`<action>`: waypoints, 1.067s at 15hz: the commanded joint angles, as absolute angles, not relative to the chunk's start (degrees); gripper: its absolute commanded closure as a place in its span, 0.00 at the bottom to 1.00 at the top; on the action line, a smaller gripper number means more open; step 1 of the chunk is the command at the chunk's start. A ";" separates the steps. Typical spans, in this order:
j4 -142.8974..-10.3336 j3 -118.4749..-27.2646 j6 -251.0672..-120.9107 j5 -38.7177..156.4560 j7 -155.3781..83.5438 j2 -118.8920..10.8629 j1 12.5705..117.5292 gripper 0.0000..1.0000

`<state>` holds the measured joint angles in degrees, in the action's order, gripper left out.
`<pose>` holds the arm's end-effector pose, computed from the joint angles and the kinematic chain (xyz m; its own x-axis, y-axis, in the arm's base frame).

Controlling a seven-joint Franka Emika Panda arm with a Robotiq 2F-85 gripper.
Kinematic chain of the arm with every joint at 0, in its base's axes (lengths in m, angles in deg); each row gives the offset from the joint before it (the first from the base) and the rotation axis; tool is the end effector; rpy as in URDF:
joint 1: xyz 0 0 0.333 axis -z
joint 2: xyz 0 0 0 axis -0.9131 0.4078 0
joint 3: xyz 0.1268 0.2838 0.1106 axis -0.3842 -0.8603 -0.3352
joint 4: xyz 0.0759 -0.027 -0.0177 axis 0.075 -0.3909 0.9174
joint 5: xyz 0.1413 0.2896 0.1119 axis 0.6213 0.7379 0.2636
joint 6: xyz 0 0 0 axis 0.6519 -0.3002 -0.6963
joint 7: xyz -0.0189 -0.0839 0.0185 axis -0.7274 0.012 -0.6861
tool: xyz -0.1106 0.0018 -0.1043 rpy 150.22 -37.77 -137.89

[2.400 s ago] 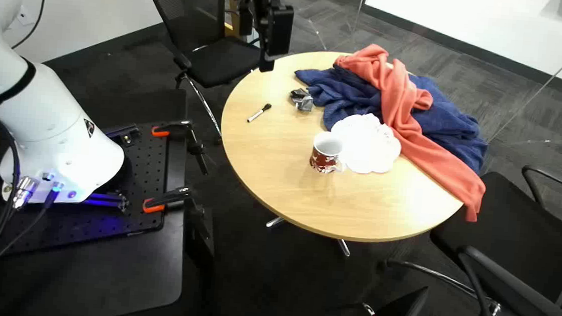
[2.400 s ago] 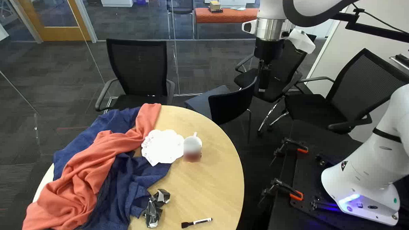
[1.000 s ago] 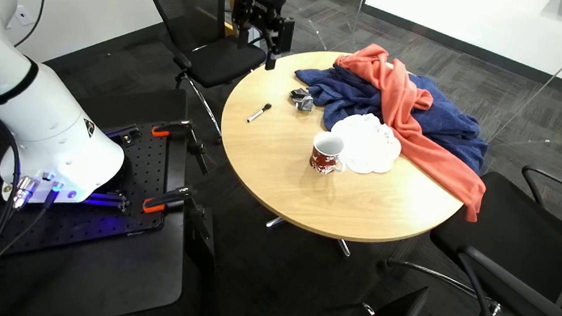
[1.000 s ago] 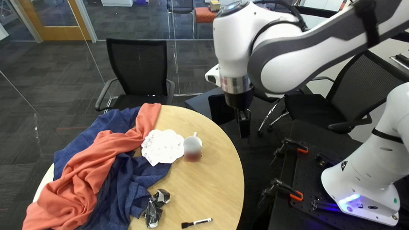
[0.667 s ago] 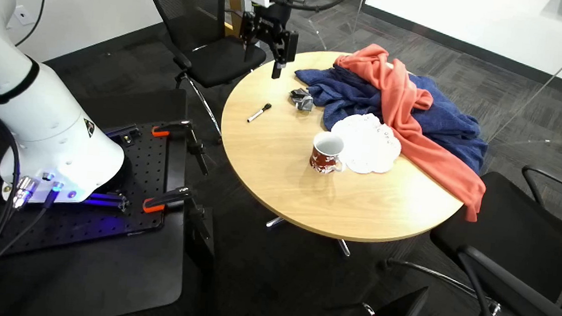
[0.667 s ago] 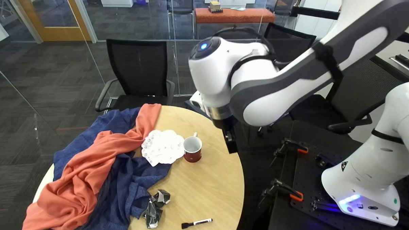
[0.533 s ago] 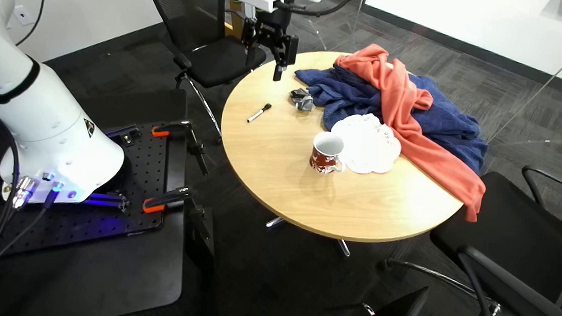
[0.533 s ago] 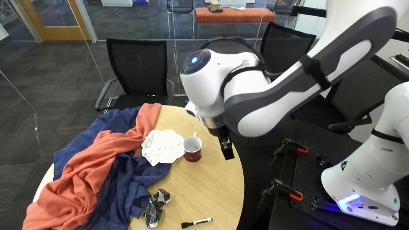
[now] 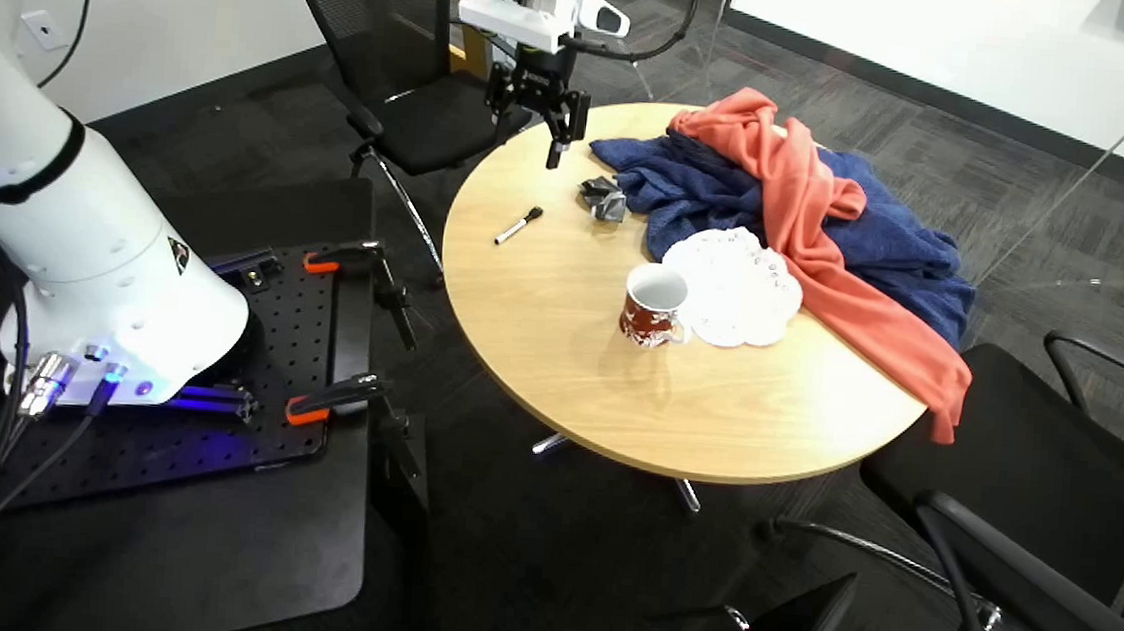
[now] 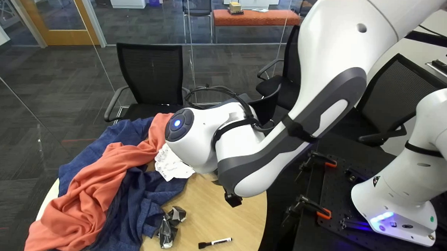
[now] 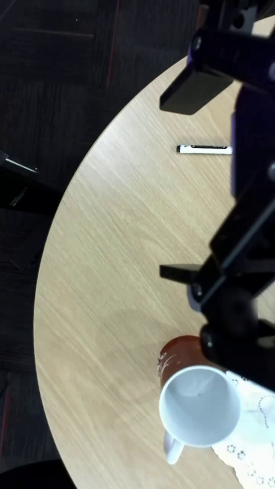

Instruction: Put the marker on the table in the mug

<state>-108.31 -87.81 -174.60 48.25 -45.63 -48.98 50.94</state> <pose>0.4370 0.1946 0.2124 0.7053 0.5993 -0.3788 0.6571 -0.7531 0.0319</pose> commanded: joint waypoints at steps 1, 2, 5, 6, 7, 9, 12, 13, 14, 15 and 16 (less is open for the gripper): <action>-107.36 -88.15 -174.41 48.20 -45.58 -47.83 50.63 0.00; -106.65 -88.27 -174.39 48.19 -45.58 -46.93 50.24 0.00; -105.93 -88.31 -174.34 48.18 -45.57 -46.12 49.89 0.00; -105.89 -88.30 -174.33 48.18 -45.57 -46.12 49.90 0.00; -105.86 -88.30 -174.32 48.18 -45.57 -46.12 49.90 0.00; -105.22 -88.30 -174.86 47.57 -45.46 -45.11 49.49 0.00; -103.30 -88.35 -174.63 45.55 -44.40 -42.13 47.53 0.00; -102.47 -88.45 -174.66 44.87 -44.28 -40.90 46.80 0.00; -101.70 -88.48 -174.71 44.35 -44.12 -39.80 46.07 0.00; -100.73 -88.45 -174.87 43.82 -43.85 -38.46 45.21 0.00; -99.68 -88.36 -174.90 43.39 -43.65 -37.18 44.35 0.00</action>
<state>-103.42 -88.27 -174.75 45.74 -45.63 -41.08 46.29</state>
